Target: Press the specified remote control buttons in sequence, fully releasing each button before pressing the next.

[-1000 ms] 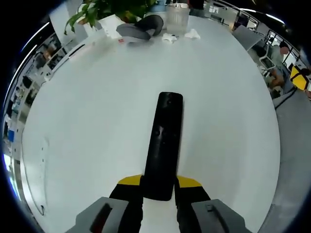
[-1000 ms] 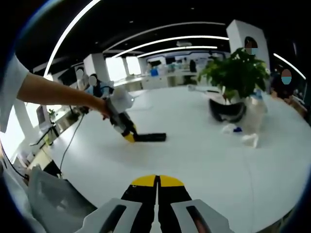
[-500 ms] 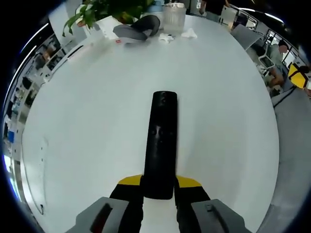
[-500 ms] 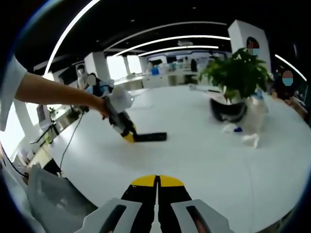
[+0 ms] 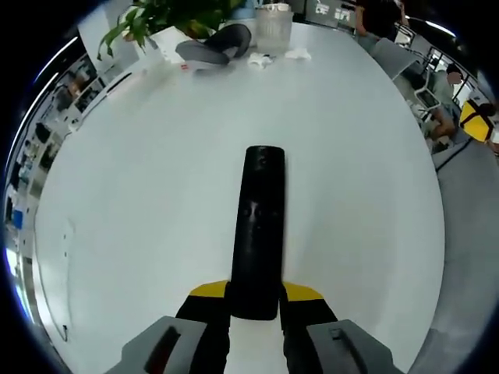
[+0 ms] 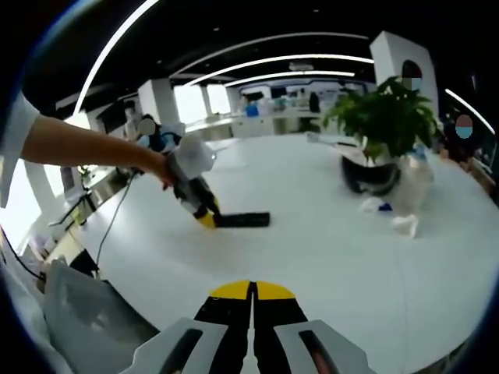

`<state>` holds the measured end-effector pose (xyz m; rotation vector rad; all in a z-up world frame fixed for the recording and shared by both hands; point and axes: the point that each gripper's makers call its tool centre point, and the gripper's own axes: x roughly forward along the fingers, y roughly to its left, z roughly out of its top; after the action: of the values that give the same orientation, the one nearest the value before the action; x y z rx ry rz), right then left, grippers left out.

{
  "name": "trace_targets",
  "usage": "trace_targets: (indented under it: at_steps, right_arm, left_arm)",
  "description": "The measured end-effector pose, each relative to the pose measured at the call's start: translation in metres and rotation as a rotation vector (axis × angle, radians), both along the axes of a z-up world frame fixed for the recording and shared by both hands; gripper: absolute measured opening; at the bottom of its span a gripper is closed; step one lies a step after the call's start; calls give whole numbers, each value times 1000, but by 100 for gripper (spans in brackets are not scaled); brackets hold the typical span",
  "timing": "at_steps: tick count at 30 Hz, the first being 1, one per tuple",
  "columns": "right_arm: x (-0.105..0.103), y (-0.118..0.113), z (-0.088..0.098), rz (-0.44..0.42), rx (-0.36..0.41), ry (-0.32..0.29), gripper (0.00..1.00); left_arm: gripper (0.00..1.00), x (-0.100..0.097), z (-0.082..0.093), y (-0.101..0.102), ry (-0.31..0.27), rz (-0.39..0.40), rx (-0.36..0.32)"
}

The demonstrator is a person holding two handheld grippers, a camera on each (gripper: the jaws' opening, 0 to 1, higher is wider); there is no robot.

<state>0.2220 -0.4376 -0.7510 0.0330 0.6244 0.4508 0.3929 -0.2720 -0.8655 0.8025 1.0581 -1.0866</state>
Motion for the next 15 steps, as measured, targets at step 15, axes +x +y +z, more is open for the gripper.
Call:
trace_targets:
  at_steps: [15]
  right_arm:
    - [0,-3,-1,-16,10,12,0]
  left_arm:
    - [23,-13,0,-2,8,-31,31]
